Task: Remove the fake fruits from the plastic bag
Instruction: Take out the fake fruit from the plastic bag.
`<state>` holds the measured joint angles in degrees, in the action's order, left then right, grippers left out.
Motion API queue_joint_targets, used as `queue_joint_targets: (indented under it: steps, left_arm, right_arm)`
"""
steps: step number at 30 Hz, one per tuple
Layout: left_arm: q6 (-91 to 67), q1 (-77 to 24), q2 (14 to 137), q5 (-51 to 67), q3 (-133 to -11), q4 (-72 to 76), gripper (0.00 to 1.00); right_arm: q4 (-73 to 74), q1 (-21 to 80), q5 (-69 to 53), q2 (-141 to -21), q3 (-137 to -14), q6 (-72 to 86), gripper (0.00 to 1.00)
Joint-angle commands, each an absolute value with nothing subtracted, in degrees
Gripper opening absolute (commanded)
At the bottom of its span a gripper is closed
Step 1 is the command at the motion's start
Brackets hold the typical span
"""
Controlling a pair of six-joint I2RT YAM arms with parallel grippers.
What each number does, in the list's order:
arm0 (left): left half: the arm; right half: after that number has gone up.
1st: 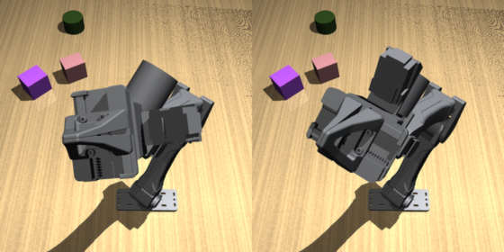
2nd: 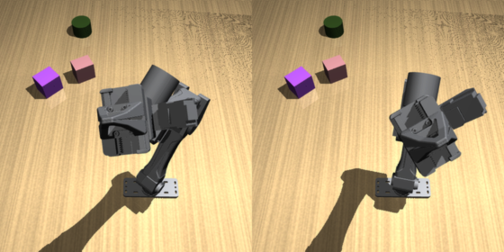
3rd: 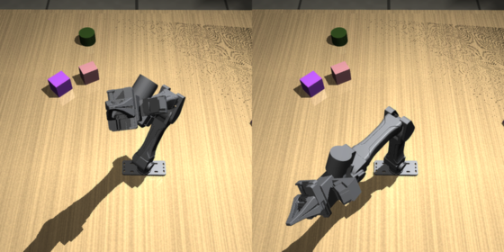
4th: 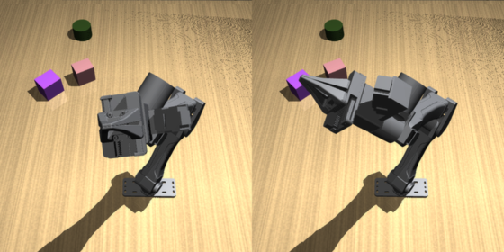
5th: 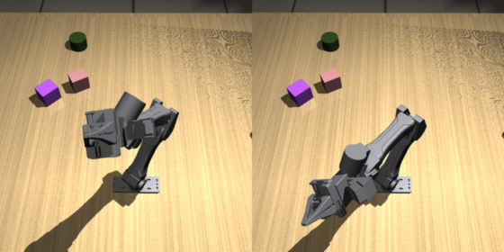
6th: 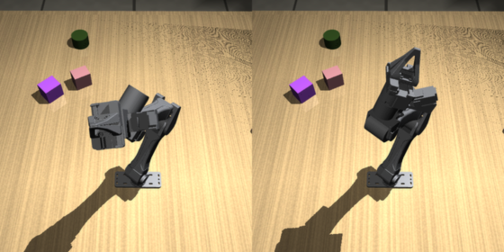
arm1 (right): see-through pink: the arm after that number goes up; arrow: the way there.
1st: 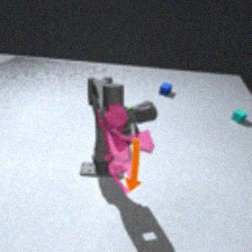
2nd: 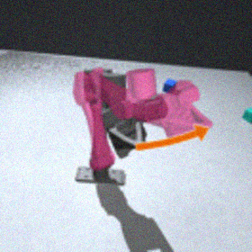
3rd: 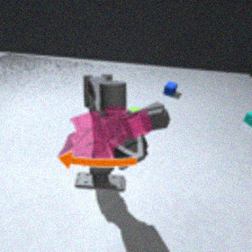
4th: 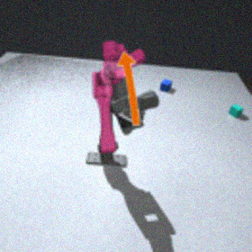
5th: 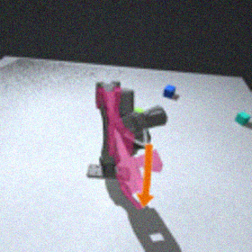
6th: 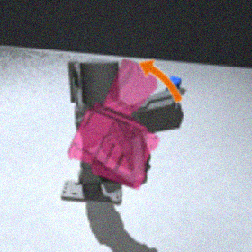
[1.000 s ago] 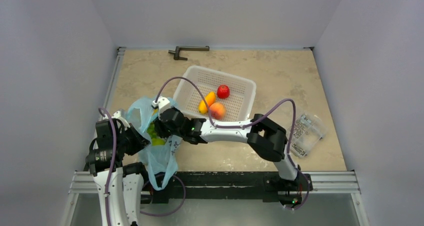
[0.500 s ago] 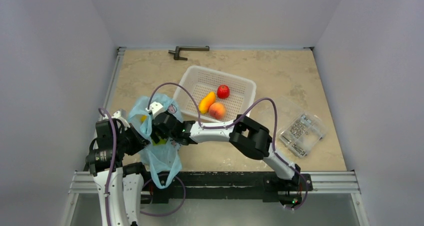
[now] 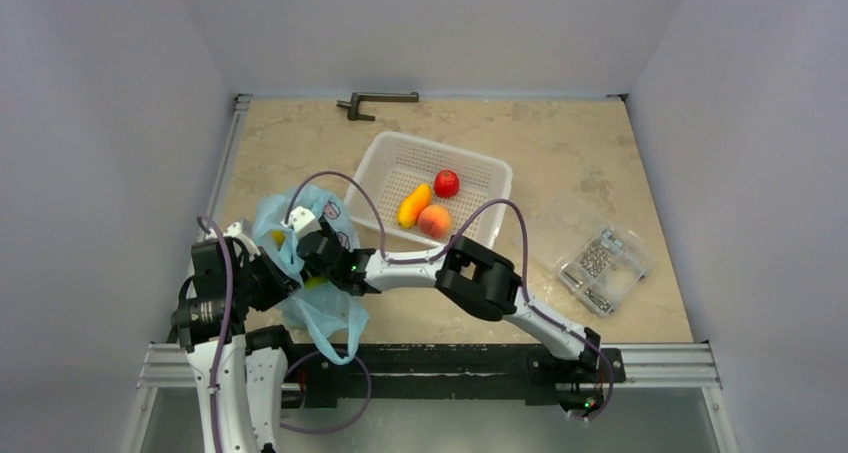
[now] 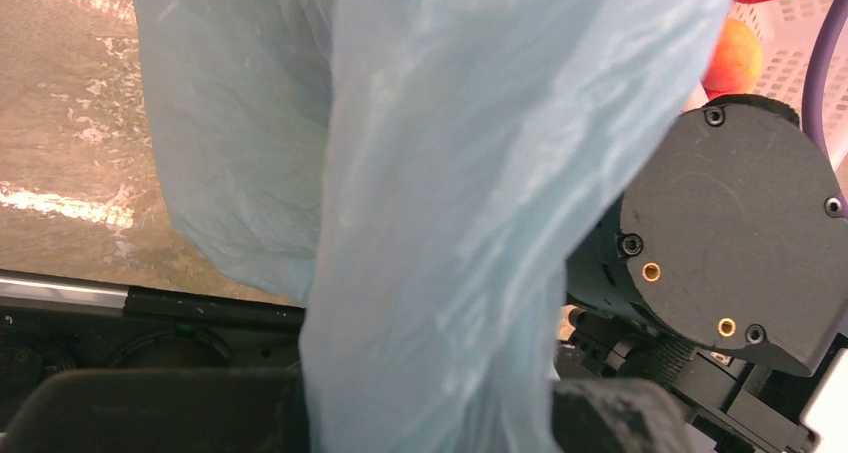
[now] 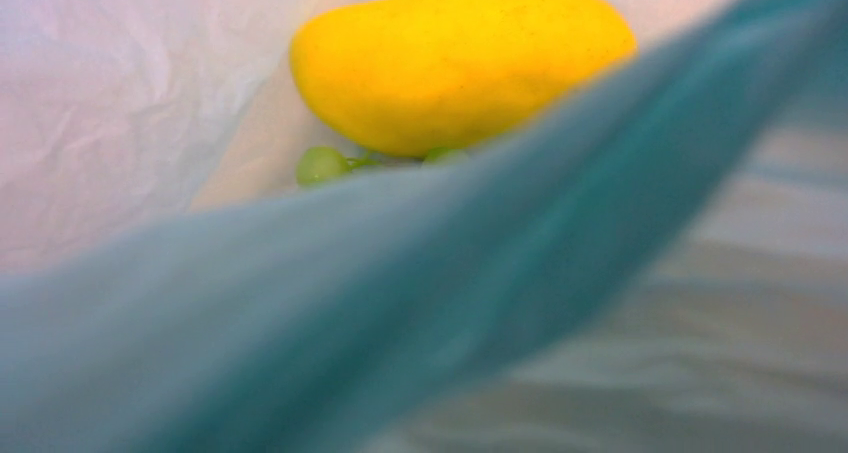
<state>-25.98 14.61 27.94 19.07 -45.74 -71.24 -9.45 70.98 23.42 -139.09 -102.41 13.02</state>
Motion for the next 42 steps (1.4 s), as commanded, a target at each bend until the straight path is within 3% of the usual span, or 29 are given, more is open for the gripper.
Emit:
queue_joint_targets:
  steps: [1, 8, 14, 30, 42]
  left_arm:
    - [-26.6, 15.1, 28.4, 19.2, -45.4, -70.0, 0.00]
    - [-26.6, 15.1, 28.4, 19.1, -45.5, -70.0, 0.00]
    - [-26.6, 15.0, 28.3, 19.1, -45.5, -69.9, 0.00]
    - [-26.7, 15.1, 27.6, 18.8, -45.5, -70.0, 0.00]
    - [-26.7, 15.1, 27.6, 18.8, -45.5, -69.9, 0.00]
  right_arm:
    - [-7.4, 71.0, 26.7, -141.1, -102.9, 12.9, 0.69]
    - [-7.6, 70.9, 25.1, -137.7, -101.2, 12.1, 0.25]
    - [-8.4, 70.9, 23.9, -130.6, -97.4, 10.9, 0.00]
    - [-10.7, 70.9, 17.2, -113.9, -87.3, 10.8, 0.00]
    - [-16.7, 70.8, -3.8, -97.0, -75.2, 13.5, 0.00]
